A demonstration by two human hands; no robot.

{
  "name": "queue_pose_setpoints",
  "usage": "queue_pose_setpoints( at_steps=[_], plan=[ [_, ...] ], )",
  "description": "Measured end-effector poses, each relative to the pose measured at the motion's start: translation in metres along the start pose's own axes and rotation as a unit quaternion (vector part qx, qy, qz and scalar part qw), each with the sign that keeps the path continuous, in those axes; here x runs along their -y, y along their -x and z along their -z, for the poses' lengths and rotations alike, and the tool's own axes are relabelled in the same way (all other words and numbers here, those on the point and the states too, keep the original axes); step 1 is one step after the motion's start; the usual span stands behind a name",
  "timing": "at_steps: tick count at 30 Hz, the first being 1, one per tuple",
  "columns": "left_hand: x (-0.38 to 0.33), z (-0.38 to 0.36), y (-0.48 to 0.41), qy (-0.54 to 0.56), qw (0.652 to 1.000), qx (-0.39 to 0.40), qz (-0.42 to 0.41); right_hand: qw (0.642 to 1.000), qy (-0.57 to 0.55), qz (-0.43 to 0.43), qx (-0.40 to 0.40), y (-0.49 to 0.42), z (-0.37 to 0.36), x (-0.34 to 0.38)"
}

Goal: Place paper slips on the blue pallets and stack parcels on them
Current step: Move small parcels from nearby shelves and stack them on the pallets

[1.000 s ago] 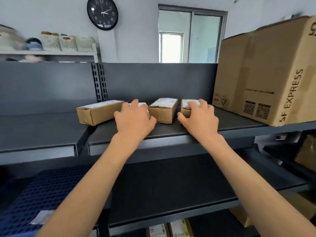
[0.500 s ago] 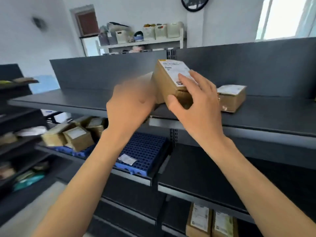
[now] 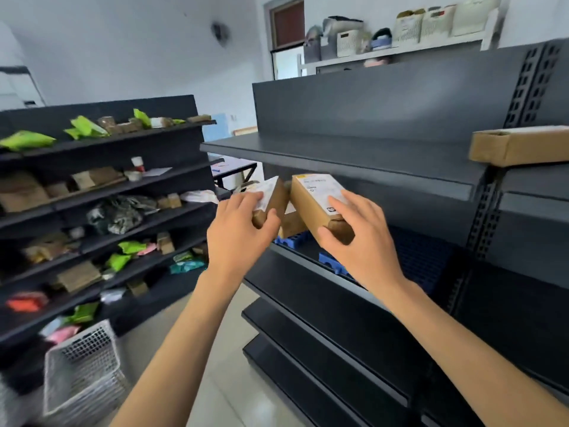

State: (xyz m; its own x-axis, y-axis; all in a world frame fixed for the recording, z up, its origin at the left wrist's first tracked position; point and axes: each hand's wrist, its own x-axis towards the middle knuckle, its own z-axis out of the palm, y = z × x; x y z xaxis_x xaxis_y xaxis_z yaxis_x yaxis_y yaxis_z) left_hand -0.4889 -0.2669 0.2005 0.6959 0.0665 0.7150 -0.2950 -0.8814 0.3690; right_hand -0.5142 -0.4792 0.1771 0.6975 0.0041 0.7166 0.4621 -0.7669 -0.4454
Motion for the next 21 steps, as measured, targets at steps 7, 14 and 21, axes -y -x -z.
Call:
queue_pose_setpoints(
  at_steps=[7, 14, 21],
  plan=[
    [0.08, -0.085, -0.015, 0.042, 0.986, 0.143, -0.067, 0.988, 0.075, -0.131, 0.037, 0.033, -0.08, -0.051],
    [0.046, -0.219, -0.031, 0.147, 0.943, 0.25, -0.161, 0.949, 0.159, -0.272, 0.024, 0.05, -0.061, -0.138],
    [-0.006, -0.343, -0.074, 0.133, 0.91, 0.297, -0.258, 0.94, 0.193, -0.281, 0.028, 0.01, -0.057, -0.253]
  ],
)
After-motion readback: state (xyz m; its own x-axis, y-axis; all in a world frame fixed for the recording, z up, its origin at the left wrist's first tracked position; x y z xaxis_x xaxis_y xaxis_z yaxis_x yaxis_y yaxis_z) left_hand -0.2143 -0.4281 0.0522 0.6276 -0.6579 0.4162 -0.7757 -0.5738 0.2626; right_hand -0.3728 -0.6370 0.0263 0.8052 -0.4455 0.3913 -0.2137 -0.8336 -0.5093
